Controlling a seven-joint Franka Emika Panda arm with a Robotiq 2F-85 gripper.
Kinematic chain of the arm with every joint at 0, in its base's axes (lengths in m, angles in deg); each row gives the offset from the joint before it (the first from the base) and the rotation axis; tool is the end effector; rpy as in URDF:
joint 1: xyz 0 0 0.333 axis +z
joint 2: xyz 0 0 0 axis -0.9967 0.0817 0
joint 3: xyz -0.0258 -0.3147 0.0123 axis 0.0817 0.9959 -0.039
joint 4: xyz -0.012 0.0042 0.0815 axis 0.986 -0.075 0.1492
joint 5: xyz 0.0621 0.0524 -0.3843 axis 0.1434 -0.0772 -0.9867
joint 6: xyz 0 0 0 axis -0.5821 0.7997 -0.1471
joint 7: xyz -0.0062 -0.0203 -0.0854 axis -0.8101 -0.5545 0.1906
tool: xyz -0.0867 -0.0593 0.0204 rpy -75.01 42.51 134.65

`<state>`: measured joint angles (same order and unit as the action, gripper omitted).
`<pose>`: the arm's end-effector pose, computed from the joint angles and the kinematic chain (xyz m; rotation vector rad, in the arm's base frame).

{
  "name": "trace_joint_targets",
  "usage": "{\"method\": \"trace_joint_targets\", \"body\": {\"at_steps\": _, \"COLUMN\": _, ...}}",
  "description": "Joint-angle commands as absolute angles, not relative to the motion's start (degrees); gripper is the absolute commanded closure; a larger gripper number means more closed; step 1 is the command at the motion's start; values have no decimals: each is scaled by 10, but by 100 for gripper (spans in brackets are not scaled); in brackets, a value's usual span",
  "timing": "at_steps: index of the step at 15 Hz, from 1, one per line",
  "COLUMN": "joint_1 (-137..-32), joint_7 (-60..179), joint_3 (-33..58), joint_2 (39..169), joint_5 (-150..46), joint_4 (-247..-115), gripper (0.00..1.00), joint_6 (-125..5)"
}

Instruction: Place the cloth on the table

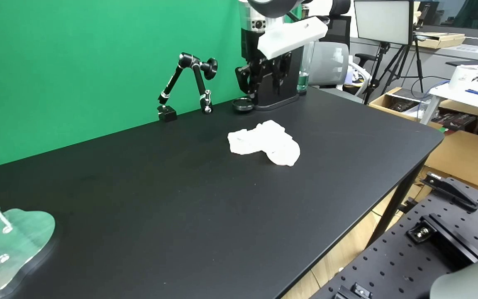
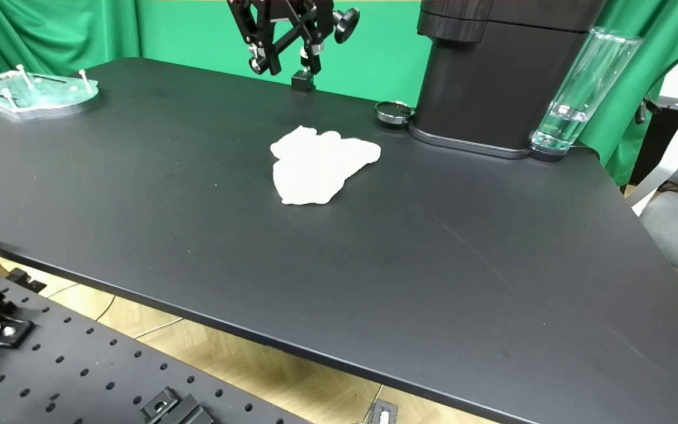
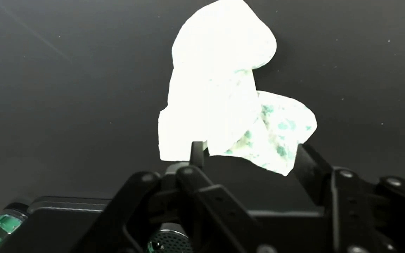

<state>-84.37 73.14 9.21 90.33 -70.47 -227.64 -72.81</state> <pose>0.4968 0.0090 0.2965 2.9380 -0.0024 0.1988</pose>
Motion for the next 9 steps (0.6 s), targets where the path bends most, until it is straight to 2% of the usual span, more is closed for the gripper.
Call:
{"method": "trace_joint_targets", "body": {"at_steps": 1, "joint_1": -841, "joint_7": 700, "joint_3": 88, "joint_2": 883, "joint_5": -695, "joint_4": -2286, "gripper": 2, "joint_6": -702}}
{"method": "trace_joint_targets", "body": {"at_steps": 9, "joint_1": -842, "joint_7": 604, "joint_3": 81, "joint_2": 873, "joint_5": -646, "joint_4": -2285, "gripper": 0, "joint_6": -639}}
